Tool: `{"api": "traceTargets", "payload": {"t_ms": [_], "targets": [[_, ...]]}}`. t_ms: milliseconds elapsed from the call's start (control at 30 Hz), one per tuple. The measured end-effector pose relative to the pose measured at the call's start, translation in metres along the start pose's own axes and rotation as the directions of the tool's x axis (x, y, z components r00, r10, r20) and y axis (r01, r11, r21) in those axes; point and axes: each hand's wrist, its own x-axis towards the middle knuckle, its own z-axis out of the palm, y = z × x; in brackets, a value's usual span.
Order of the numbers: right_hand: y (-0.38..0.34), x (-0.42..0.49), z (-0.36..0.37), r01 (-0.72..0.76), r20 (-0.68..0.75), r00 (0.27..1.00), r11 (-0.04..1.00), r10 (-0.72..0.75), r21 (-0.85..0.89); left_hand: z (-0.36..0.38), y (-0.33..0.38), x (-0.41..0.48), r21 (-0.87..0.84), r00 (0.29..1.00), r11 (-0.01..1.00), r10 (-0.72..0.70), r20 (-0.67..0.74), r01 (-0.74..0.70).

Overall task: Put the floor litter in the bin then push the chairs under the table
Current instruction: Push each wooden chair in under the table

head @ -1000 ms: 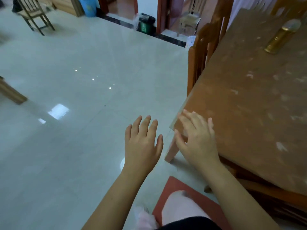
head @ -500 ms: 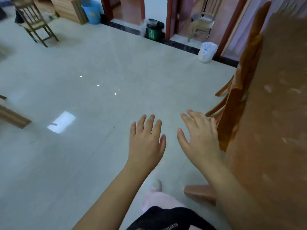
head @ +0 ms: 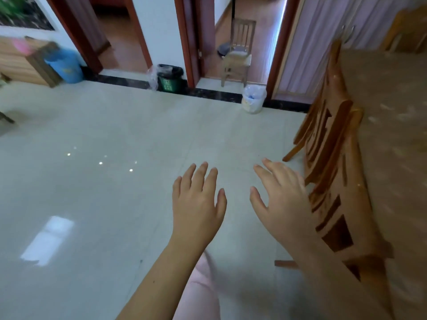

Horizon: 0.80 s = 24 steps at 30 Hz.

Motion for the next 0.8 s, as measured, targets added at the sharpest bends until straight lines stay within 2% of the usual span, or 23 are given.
{"api": "traceTargets", "payload": {"t_ms": [200,333,500,800], "targets": [[-0.010,0.156,0.037,-0.063,-0.082,0.995,0.997,0.058,-0.054,0.037,-0.060,0.156,-0.040,0.991,0.992,0.118,0.060,-0.116],[0.013,0.244,0.056,-0.173,-0.117,0.980,0.981,0.162,-0.093,0.077,-0.068,0.256,-0.070,0.979,0.980,0.191,0.071,-0.186],[0.080,0.335,0.073,-0.273,-0.122,0.958,0.957,0.261,-0.096,0.137,-0.051,0.369,-0.128,0.948,0.950,0.300,0.108,-0.286],[0.218,0.517,0.065,-0.373,-0.187,0.918,0.920,0.349,-0.116,0.246,0.024,0.582,-0.181,0.913,0.911,0.394,0.109,-0.371]]}}
